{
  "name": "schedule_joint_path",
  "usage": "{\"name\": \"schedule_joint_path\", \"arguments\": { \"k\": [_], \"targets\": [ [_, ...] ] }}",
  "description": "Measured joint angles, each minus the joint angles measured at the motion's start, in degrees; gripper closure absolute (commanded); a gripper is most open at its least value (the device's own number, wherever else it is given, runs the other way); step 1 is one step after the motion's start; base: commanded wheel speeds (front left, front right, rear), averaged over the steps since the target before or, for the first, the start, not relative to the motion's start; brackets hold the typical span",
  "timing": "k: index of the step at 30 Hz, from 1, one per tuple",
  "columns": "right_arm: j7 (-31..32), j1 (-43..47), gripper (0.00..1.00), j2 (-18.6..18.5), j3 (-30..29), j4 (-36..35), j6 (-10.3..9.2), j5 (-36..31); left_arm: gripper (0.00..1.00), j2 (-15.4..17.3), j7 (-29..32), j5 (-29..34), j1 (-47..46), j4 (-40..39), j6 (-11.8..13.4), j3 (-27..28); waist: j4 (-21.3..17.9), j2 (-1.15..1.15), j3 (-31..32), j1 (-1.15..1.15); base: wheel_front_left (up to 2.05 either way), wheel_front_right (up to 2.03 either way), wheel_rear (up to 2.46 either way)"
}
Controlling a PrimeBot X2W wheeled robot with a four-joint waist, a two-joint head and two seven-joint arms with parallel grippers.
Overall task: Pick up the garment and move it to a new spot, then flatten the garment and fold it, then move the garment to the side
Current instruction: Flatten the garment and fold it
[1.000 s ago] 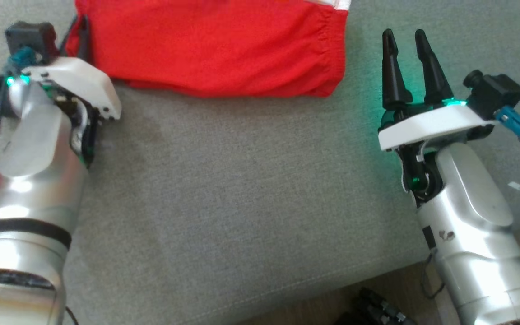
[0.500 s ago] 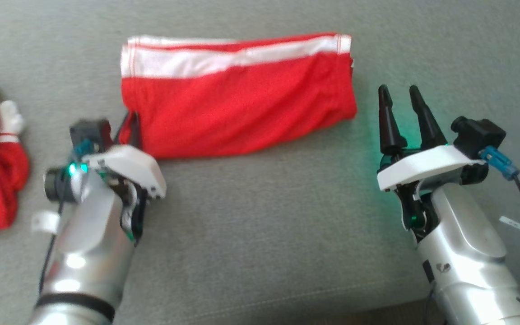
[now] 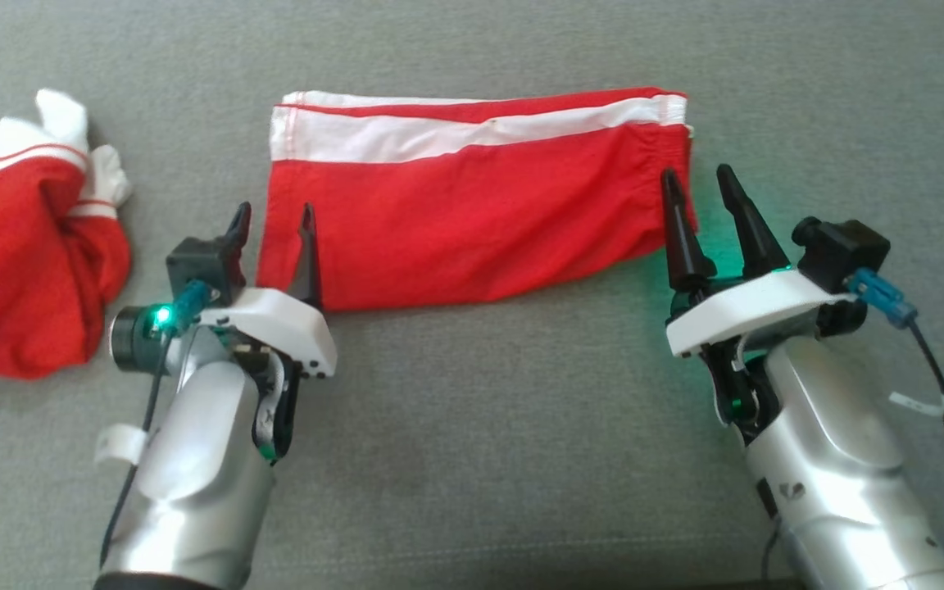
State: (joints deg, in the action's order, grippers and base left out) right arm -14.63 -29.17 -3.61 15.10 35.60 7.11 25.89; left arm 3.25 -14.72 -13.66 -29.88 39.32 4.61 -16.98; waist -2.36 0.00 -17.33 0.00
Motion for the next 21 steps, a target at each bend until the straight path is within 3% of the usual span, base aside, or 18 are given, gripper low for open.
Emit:
{"name": "schedule_joint_path", "arguments": {
  "k": [5, 12, 17, 18, 19, 20, 21],
  "targets": [
    [0.0, -3.0, 0.0, 0.0, -0.3, 3.8, 0.0, -1.0, 0.0, -0.5, 0.0, 1.6, 2.5, -2.3, -0.2, 0.0, 1.9, 0.0, -0.5, 0.0, 0.0, 0.0, 0.0],
    [0.0, -3.6, 0.0, 0.0, -6.6, 10.7, 0.0, -3.8, 0.0, -1.0, 0.0, 2.6, 2.9, -4.3, -0.9, -1.0, 4.2, 0.0, -1.9, 0.0, 0.0, 0.0, 0.0],
    [-0.2, -3.8, 0.0, 0.0, -7.4, 12.2, 0.0, -4.0, 0.0, -1.1, 0.0, 2.6, 2.9, -5.1, -1.1, -1.5, 4.9, 0.0, -2.5, 0.0, 0.0, 0.0, 0.0],
    [-0.3, -3.8, 0.04, -0.1, -6.9, 12.2, 0.0, -3.2, 0.0, -1.1, 0.0, 2.6, 2.9, -5.3, -1.1, -1.7, 5.0, 0.0, -2.6, 0.0, 0.0, 0.0, 0.0],
    [-0.3, -4.0, 0.6, -0.3, -6.2, 12.2, 0.0, -2.3, 0.0, -1.1, 0.0, 2.6, 2.9, -5.5, -1.1, -2.0, 5.1, 0.0, -2.6, 0.0, 0.0, 0.0, 0.0],
    [-0.3, -4.2, 1.0, -0.5, -5.6, 12.3, -0.01, -1.7, 0.0, -1.1, 0.0, 2.6, 2.9, -5.6, -1.1, -2.4, 5.1, 0.0, -2.6, 0.0, 0.0, 0.0, 0.0],
    [-0.3, -4.4, 1.0, -0.7, -5.0, 12.2, -0.01, -1.1, 0.0, -1.1, 0.0, 2.6, 2.9, -5.6, -1.1, -2.6, 5.1, 0.0, -2.6, 0.0, 0.0, 0.0, 0.0]
  ]
}}
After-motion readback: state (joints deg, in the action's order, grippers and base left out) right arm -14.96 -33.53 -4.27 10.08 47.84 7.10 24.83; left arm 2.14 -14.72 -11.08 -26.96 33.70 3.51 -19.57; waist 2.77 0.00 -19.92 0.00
